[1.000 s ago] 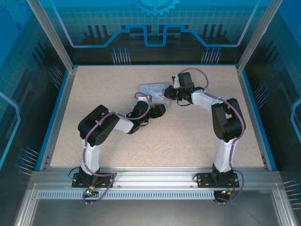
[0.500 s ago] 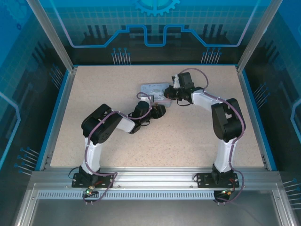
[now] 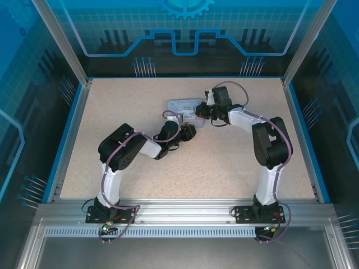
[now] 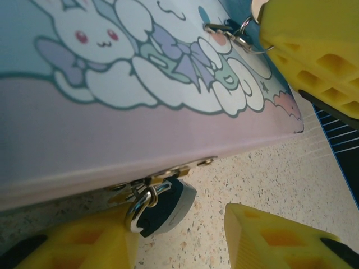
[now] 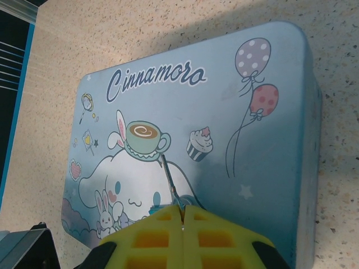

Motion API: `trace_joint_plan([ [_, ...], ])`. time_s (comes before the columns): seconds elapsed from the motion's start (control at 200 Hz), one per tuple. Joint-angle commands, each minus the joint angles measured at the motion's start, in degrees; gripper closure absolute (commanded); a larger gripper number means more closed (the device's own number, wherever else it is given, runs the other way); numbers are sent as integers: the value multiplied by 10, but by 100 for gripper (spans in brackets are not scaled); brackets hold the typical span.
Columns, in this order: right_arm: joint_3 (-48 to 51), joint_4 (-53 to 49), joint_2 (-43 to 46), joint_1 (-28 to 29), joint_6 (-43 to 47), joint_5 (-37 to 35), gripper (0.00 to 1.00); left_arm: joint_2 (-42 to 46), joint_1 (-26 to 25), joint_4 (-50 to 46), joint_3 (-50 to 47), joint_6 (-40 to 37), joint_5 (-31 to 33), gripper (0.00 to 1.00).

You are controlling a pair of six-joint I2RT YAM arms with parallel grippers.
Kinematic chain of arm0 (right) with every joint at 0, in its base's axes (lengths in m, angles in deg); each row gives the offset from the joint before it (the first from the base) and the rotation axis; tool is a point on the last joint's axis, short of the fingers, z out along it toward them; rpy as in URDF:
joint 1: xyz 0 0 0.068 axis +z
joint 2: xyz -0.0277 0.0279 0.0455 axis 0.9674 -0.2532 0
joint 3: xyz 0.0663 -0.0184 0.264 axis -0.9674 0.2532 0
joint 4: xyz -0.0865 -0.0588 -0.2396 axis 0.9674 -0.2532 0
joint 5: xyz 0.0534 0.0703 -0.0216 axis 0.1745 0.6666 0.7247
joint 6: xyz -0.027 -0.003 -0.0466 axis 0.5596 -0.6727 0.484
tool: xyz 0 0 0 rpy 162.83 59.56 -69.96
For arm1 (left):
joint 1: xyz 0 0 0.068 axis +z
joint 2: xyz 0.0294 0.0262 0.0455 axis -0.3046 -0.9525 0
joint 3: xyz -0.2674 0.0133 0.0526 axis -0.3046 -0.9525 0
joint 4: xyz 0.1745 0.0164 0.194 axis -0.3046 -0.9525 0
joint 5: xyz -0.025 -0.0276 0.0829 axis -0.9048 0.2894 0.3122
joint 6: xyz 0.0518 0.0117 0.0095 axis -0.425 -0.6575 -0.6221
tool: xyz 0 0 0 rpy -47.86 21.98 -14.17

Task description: Unlock a padlock with a key

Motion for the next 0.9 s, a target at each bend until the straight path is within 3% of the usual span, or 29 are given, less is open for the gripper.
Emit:
trace_joint_plan([
  [0.0, 19, -33, -7, -4, -3, -2, 99, -7, -5, 37, -3, 15, 11, 56],
  [0.89, 23, -19, 4, -5, -4, 2, 99, 7, -6, 18, -5, 27, 14, 93],
])
